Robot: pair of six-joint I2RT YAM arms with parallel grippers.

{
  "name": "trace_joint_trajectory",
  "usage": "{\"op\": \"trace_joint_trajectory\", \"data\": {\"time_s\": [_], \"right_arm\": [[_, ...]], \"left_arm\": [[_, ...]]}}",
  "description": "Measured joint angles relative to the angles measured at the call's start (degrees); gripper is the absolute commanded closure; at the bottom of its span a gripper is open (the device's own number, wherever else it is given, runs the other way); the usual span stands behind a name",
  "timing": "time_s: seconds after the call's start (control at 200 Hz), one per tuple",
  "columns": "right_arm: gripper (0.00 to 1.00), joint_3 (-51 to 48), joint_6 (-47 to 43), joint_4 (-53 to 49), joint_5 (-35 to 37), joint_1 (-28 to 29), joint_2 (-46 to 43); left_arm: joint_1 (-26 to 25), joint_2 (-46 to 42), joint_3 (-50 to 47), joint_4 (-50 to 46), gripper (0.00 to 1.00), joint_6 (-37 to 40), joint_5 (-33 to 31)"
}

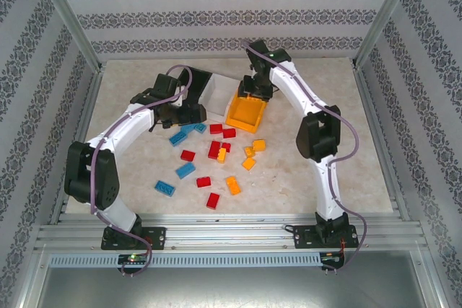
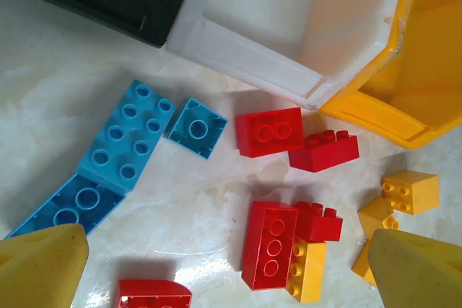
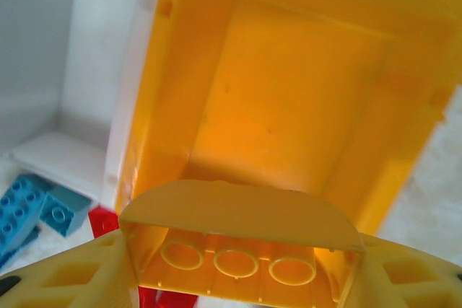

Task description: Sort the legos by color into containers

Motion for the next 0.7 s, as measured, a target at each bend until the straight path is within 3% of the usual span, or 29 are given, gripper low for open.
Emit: {"op": "trace_joint_trajectory", "data": {"time_s": [0.27,0.699], "right_arm": [[0.40,9.0,-0.7,-3.6,0.0,-0.9,9.3],[0.25,9.6,-0.7,-4.1,-0.3,-1.3,9.7]], "left_arm": [[1.4,-1.2,-0.3,-1.2,0.00,0.2,0.0],[2.0,0.0,0.2,-1.5,0.00,0.2,0.7]]}}
